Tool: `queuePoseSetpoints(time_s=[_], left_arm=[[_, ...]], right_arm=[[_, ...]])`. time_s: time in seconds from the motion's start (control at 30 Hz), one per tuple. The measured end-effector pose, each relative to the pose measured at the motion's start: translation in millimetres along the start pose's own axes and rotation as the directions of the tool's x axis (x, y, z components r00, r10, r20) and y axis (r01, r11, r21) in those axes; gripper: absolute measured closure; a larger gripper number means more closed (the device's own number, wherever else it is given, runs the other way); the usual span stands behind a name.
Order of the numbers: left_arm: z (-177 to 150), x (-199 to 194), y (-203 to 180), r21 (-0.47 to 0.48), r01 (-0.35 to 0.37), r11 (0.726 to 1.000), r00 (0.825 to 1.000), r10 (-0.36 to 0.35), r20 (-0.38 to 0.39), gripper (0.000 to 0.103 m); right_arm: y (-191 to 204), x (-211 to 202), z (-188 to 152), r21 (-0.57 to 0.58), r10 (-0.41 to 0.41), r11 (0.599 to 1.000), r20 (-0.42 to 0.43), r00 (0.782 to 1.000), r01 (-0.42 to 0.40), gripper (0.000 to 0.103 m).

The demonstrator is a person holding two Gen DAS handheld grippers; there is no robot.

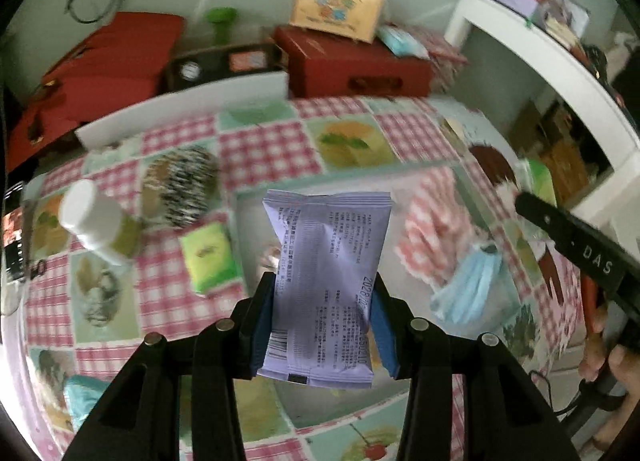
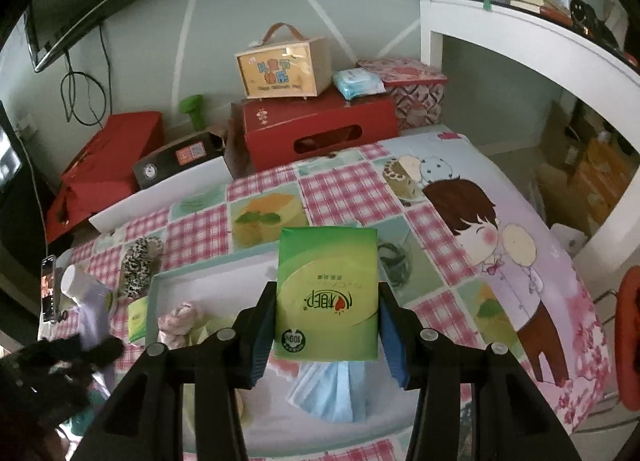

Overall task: Organize soft objects
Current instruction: 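Carry the purple packet and green tissue pack over the tray with both tools, then open both tools to drop the packet and tissue pack into the tray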

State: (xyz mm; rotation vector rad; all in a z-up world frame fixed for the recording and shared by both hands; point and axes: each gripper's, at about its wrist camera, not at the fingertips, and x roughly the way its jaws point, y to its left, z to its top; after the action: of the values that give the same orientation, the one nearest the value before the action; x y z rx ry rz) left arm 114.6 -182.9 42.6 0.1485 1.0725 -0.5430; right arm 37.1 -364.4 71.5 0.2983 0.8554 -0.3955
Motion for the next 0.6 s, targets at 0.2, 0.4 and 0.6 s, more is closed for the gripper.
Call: queuePoseSetpoints(time_s=[0.2, 0.4, 0.6], left_arm=[[-6, 30, -9, 0.009, 0.015, 1.0, 0.998, -0.014, -0.063, 0.057], [-10, 53, -8, 0.0, -0.004, 1.0, 0.994, 0.004, -0.105, 0.057], [-13, 70, -7, -0.005, -0.024, 1.0, 0.988, 0.023, -0.153, 0.051]], right_arm=[[23, 20, -8, -0.059, 0.066, 0.996, -0.065, 0.996, -0.07, 0.053], [52, 50, -22, -0.106, 0.113, 0.986, -0.155, 0.981, -0.13, 0.053], [60, 79, -36, -0.114, 0.113, 0.983, -0.255, 0.96, -0.145, 0.049]])
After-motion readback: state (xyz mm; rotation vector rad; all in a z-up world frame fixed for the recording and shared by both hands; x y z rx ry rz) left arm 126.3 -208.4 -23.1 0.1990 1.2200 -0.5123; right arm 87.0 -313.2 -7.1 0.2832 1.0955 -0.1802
